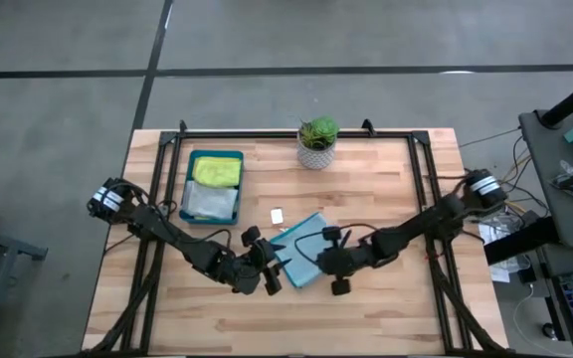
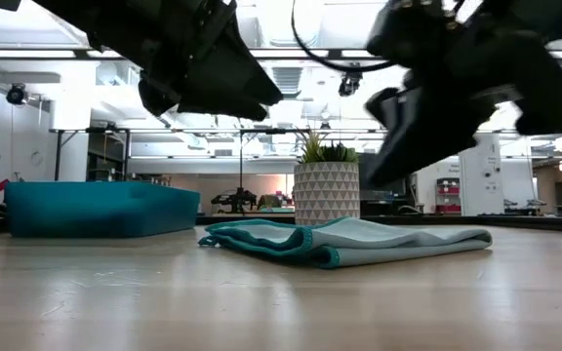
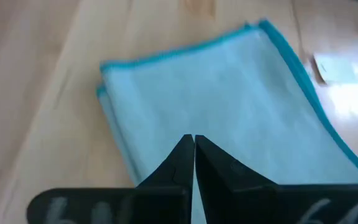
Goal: Fold microfiber towels
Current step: Fold the blue towel
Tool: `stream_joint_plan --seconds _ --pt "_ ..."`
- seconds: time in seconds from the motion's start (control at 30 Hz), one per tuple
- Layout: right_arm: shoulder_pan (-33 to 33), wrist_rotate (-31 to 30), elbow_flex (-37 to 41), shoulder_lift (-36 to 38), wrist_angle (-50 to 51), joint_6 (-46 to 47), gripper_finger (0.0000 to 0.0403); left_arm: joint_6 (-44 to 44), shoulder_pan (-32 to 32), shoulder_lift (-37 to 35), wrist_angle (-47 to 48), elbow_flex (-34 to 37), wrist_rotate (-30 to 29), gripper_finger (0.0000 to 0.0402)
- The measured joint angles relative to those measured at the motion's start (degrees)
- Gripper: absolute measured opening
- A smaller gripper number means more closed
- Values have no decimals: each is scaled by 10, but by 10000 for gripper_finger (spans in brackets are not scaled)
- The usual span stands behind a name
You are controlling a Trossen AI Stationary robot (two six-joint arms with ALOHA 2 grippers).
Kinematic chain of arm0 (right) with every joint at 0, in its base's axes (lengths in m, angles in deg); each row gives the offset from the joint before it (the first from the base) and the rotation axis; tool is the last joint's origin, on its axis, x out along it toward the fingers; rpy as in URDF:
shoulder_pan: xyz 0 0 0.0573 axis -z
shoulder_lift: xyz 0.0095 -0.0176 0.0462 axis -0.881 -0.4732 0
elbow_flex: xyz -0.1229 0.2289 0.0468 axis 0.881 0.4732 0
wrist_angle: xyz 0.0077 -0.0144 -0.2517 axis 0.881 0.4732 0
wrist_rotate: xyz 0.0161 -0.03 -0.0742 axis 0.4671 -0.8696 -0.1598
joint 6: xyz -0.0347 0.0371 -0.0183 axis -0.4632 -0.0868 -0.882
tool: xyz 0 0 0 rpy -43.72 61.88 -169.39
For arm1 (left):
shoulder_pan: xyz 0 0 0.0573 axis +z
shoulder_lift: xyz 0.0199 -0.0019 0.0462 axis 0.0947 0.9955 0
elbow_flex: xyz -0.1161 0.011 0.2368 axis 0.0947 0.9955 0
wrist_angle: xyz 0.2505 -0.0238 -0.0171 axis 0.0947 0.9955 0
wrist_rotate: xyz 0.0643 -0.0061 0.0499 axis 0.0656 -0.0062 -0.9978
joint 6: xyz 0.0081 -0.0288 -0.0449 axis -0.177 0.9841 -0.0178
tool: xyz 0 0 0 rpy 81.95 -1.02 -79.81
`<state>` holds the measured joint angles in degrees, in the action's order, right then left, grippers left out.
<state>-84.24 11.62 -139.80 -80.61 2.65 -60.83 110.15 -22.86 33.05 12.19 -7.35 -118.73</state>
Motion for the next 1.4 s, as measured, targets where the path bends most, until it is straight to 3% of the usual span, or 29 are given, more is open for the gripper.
stream_joint_plan --seconds 0.13,0.3,0.6,0.77,1.07,1.27,1.4 --pt "0 0 18 54 98 10 8 22 -3 0 -3 0 9 171" --pt "-3 4 50 113 133 24 8 24 -11 0 -39 -6 22 171" --pt "-10 8 92 163 151 72 8 19 -20 64 -36 -122 61 171" --pt "-25 20 105 169 155 97 8 23 -24 134 40 -205 84 171" --pt "-49 20 119 169 160 120 8 23 -14 271 63 -316 149 171" --pt "-49 20 124 168 161 119 8 96 -7 279 111 -315 174 171" --pt "-49 20 125 168 160 117 8 169 -6 285 215 -309 176 171"
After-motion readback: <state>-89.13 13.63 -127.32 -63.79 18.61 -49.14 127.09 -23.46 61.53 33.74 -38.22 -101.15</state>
